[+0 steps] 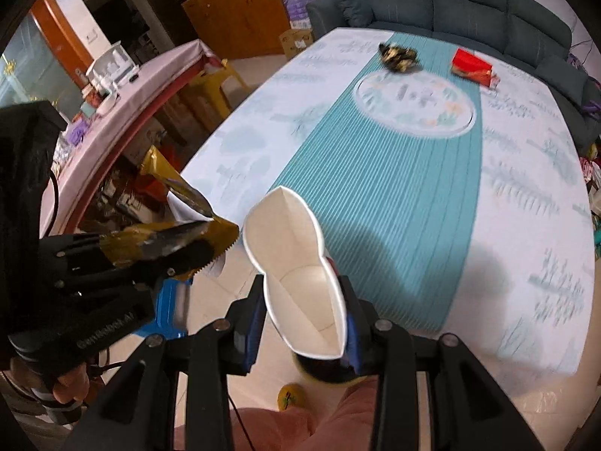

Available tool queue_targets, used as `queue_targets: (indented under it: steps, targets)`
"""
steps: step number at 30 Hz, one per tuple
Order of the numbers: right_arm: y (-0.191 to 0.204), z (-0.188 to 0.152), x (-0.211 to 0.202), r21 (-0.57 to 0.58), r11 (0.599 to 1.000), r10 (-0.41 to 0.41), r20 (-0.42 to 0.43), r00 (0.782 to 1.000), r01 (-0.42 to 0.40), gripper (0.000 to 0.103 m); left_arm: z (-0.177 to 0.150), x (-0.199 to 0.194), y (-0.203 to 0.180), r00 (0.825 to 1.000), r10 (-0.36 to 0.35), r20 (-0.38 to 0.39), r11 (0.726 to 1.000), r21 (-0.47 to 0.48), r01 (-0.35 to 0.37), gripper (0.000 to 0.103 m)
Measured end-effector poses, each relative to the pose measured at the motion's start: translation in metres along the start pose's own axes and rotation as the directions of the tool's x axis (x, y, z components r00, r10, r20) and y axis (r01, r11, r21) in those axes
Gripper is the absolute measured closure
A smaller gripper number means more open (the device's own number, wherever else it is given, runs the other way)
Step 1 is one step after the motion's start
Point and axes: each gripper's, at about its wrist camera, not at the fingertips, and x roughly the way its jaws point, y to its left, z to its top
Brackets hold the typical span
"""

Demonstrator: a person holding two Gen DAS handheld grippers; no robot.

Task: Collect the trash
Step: 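Carry the yellow wrapper and red-white cup over the bin with both grippers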

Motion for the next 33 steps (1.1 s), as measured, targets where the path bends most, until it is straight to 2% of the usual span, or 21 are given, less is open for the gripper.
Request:
queue_targets:
  steps: [7, 14, 19, 23, 26, 30, 33]
  targets:
    - [0.033, -0.052, 0.028, -0.057, 0.997, -0.056, -0.081, 0.995, 0.052, 0.067, -0.058, 0.034, 0.021, 0.998, -0.005, -0.059, 0.999, -0.033, 0.003, 0.096]
    - [0.031, -0.1, 0.108, -0.083, 0.99, -0.126, -0.162, 0.979, 0.114, 0.067, -0.086, 0.111, 0.03, 0.995, -0.025, -0.099, 0.997, -0.077, 0.017, 0.096]
    - [-0.004, -0.125, 0.176, 0.002, 0.988, -0.151, -0.175, 0.973, 0.154, 0.067, -0.1, 0.189, 0.039, 0.99, -0.02, -0.138, 0.995, -0.101, 0.006, 0.096]
    - [-0.041, -0.148, 0.234, 0.076, 0.981, -0.163, -0.199, 0.966, 0.181, 0.067, -0.115, 0.25, 0.039, 0.986, -0.046, -0.16, 0.994, -0.106, 0.029, 0.096]
    - [-0.064, -0.163, 0.271, 0.139, 0.974, -0.146, -0.221, 0.964, 0.179, 0.066, -0.124, 0.293, 0.038, 0.981, -0.049, -0.186, 0.995, -0.099, 0.031, 0.096]
    - [-0.088, -0.177, 0.304, 0.183, 0.968, -0.131, -0.224, 0.966, 0.173, 0.066, -0.132, 0.34, 0.034, 0.972, -0.041, -0.232, 0.997, -0.08, 0.023, 0.095]
    - [-0.104, -0.185, 0.323, 0.224, 0.96, -0.113, -0.238, 0.965, 0.168, 0.062, -0.135, 0.359, 0.029, 0.967, -0.025, -0.255, 0.998, -0.058, 0.011, 0.094]
